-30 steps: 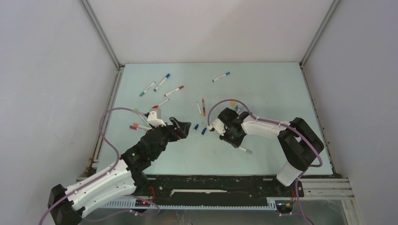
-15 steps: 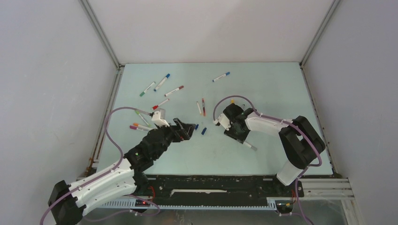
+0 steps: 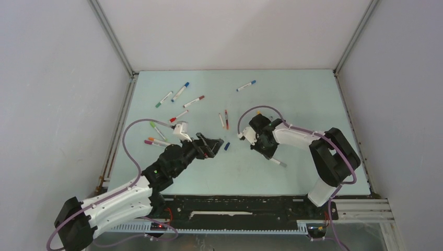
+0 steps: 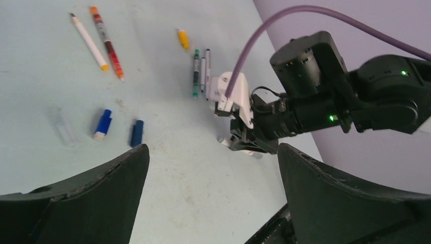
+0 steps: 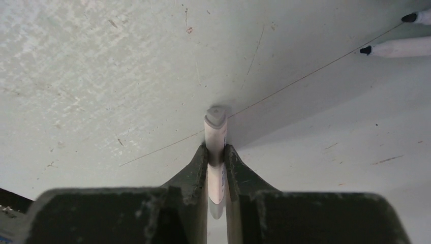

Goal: Open the pen caps
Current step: Pick up the pen from the center of the board.

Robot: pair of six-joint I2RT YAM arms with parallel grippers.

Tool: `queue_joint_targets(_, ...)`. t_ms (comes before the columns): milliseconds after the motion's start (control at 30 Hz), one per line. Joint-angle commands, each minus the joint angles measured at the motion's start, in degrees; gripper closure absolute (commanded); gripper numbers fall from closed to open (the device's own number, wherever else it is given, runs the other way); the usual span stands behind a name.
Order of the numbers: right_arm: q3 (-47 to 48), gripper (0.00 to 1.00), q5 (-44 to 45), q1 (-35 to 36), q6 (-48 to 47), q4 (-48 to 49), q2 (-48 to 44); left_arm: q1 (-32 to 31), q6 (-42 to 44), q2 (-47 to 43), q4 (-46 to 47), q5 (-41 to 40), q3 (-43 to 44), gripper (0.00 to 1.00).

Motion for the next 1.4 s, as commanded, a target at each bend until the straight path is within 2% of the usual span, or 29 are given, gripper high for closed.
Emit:
queue_joint_targets(0, -1.0, 1.00, -6.4, -2.8, 0.8, -0.9, 0.7, 0.1, -0.2, 2.7, 10.2, 7.1, -1.9, 0.02)
queue_joint_targets(67, -0.7, 1.00, -8.9, -5.0, 0.7, -1.3, -2.4, -0.5, 0.0, 5.2, 13.4, 9.1, -1.5, 0.03)
queue_joint_targets(200, 0.5, 1.00, -20.0, -13.5, 0.5, -2.8, -8.7, -2.9, 1.8, 11.0, 19.0, 11.7, 0.2, 0.04)
queue_joint_targets(400, 1.6, 1.00, -34.5, -24.0, 2.7, -3.1, -16.3, -5.9, 0.8, 24.5, 25.1, 16.9, 6.5, 0.03)
queue_joint_targets(667, 1.9, 1.00, -61.9, -43.5, 11.1, -0.9, -20.2, -8.2, -3.2, 42.1, 32.1, 22.8, 18.2, 0.04)
queue_joint_targets(800, 0.5, 1.00, -71.4, -49.8, 16.9, 2.8, -20.1, -8.7, -6.1, 48.8, 35.2, 24.8, 23.7, 0.05)
queue_joint_targets(1100, -1.6, 1.00, -76.0, -53.3, 22.6, 8.6, -20.1, -10.0, -12.0, 59.6, 35.5, 26.2, 34.9, 0.10)
queue_joint_targets(1367, -2.1, 1.00, -76.9, -53.3, 24.5, 10.1, -20.3, -10.7, -16.2, 66.1, 34.4, 25.8, 40.2, 0.27)
